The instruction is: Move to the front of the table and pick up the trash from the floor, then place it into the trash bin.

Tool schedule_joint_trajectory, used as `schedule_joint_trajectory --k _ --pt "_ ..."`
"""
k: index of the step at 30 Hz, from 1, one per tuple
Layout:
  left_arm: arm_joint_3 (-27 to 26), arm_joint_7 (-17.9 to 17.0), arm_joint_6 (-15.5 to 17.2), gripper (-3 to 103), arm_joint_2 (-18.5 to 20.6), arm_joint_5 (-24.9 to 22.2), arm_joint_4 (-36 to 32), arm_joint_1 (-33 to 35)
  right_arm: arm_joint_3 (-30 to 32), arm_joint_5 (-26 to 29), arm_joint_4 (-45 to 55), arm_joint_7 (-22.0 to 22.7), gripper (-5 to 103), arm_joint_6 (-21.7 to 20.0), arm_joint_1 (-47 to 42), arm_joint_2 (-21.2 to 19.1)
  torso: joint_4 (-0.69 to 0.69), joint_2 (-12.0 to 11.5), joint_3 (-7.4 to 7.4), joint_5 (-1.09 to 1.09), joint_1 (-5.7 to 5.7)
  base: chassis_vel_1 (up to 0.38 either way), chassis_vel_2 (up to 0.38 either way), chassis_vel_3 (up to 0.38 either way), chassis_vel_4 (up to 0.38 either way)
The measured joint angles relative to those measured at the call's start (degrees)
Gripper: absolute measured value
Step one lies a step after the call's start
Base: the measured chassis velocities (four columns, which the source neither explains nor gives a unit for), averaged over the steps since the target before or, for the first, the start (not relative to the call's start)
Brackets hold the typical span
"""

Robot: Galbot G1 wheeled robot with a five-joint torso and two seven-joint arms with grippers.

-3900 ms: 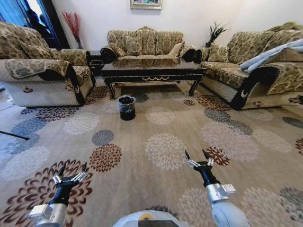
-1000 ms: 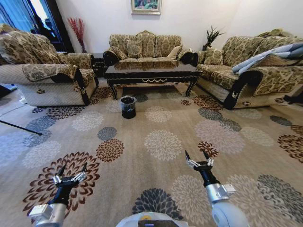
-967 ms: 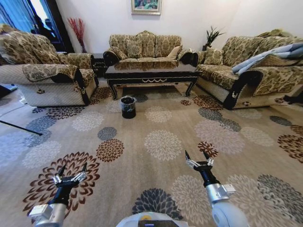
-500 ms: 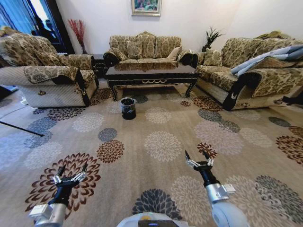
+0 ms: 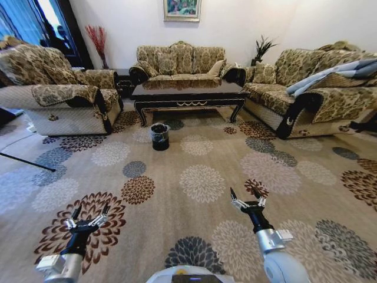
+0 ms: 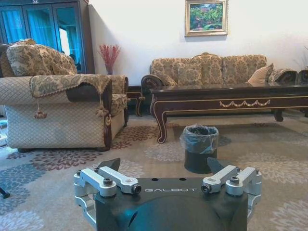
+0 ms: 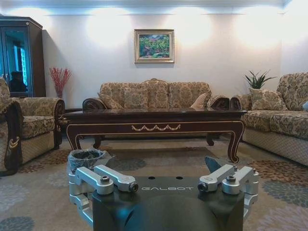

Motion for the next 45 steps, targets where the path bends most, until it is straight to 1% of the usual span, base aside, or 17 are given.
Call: schedule_joint_trajectory --k 6,8,16,19,45 --pt "0.0 0.0 0.0 100 0.0 0.0 0.0 0.0 0.0 0.0 0.0 0.0 100 0.0 0.0 0.0 0.0 1.2 0.87 0.0 0.29 0.0 0.0 0.0 0.0" --pt "0.0 0.0 0.0 100 0.0 0.0 0.0 0.0 0.0 0.0 0.0 0.0 100 0.0 0.0 0.0 0.0 1.9 1.34 0.0 0.55 0.0 0.0 0.0 0.0" --pt "0.0 0.0 0.0 100 0.0 0.0 0.0 0.0 0.0 0.0 0.0 0.0 100 0.0 0.0 0.0 0.0 3.5 2.34 0.0 1.14 0.0 0.0 0.0 0.0" --pt "0.0 0.0 0.0 100 0.0 0.0 0.0 0.0 0.0 0.0 0.0 0.0 100 0.0 0.0 0.0 0.0 4.5 2.95 0.0 1.51 0.0 0.0 0.0 0.0" --pt "0.0 0.0 0.0 100 0.0 0.0 0.0 0.0 0.0 0.0 0.0 0.0 100 0.0 0.0 0.0 0.0 10.3 6.64 0.0 3.68 0.0 0.0 0.0 0.0"
